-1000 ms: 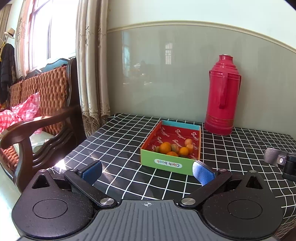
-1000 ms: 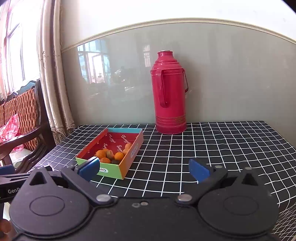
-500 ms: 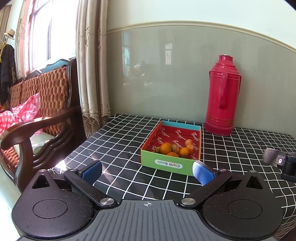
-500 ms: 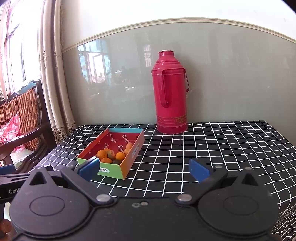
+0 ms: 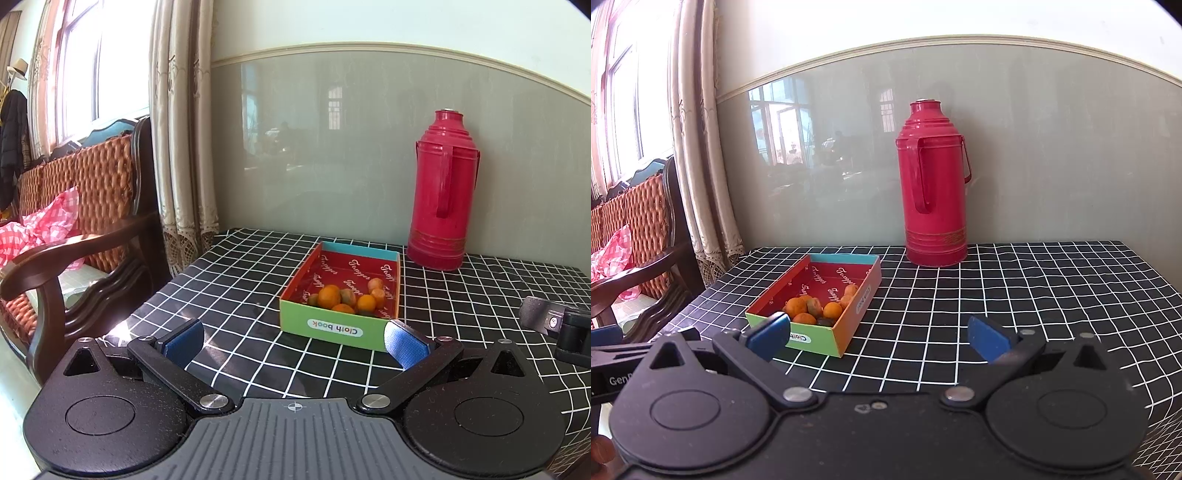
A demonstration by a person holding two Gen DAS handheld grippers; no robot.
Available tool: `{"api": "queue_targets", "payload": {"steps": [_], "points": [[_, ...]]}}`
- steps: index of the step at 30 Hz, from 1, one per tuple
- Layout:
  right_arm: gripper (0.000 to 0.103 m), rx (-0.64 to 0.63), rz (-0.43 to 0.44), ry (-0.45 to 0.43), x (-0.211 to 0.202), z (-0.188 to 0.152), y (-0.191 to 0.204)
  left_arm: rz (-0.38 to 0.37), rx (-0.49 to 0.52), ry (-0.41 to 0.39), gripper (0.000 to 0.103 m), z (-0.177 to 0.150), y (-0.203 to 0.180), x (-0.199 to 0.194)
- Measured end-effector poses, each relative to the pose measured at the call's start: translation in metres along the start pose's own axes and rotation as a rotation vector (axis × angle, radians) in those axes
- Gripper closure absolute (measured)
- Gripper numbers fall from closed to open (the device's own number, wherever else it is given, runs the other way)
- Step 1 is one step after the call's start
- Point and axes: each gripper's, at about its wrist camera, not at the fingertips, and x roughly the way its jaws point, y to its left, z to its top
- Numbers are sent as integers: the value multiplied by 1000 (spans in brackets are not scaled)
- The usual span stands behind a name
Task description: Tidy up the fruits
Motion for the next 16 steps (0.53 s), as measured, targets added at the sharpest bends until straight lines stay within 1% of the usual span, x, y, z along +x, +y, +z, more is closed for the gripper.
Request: {"api": "queue_targets", "payload": {"steps": [7, 13, 16], "points": [[6, 0, 1, -3, 1, 1, -1, -8, 2, -1, 0, 0, 0, 2], [6, 0, -10, -10, 2, 2, -3, -50, -10, -35, 0, -1, 1, 2], [6, 6, -11, -1, 7, 3, -5, -51, -6, -39, 0, 1, -2, 5]]}}
